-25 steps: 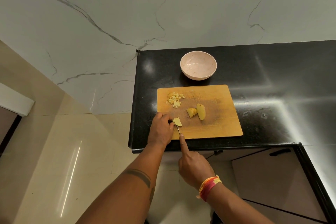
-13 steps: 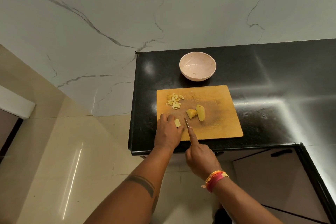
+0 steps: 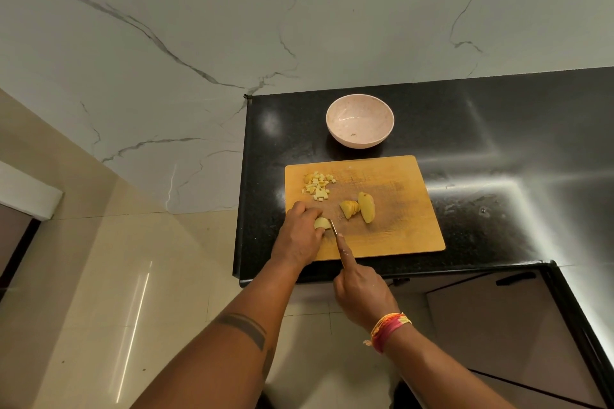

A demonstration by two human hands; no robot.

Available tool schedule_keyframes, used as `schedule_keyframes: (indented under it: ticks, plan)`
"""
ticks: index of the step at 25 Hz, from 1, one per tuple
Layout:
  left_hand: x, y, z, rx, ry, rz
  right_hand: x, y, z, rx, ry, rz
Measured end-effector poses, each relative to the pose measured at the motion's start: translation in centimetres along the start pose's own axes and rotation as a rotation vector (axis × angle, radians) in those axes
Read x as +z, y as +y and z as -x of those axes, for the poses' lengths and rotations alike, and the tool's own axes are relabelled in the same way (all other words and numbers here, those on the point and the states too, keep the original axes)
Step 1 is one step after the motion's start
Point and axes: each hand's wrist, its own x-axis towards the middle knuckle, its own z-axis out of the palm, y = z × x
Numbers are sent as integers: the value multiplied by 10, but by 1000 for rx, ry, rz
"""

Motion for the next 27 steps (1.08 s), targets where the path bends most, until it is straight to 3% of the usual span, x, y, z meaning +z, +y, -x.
schedule_keyframes:
  ticks: [23,27]
  plan:
    - [-6,15,3,-105,32,-3,11,-5,9,-5,-13,193]
    - [-7,14,5,-96,31,2,12,4,21,16,-27,111]
